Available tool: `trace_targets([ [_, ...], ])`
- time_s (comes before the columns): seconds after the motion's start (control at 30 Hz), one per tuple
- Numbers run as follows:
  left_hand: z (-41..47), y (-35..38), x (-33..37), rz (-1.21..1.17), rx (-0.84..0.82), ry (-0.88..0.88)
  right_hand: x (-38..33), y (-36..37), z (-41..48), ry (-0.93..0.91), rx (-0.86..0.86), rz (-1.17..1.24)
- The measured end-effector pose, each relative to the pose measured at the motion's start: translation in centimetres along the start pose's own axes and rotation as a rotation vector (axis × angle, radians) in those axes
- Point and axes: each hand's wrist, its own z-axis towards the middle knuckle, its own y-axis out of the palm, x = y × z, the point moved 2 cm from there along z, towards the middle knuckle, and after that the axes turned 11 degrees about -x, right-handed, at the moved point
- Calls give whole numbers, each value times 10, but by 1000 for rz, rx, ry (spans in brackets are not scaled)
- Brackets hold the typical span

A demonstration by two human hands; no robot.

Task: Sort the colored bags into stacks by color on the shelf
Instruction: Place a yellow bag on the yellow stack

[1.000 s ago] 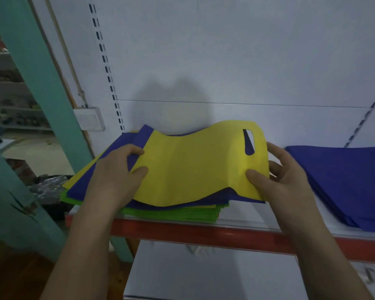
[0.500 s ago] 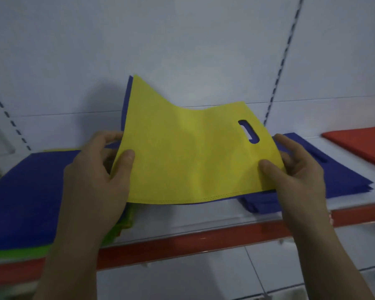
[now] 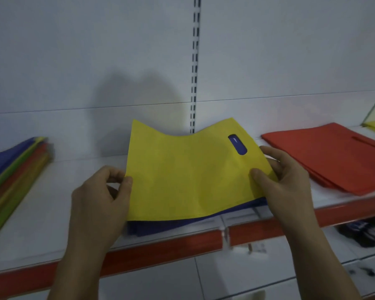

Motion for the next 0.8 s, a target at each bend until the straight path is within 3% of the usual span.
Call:
trace_targets([
  [0.2, 3, 28, 8, 58, 40, -150, 23, -27, 23, 30, -122, -112],
  [0.37, 4, 32, 20, 197, 83, -149, 32, -26, 31, 20, -81, -354],
  [0.57, 6, 36, 36, 78, 116, -86, 36, -40, 29, -44, -11, -251],
  [0.8, 14, 65, 72, -84, 31, 66, 35, -91, 22, -120, 169, -140],
])
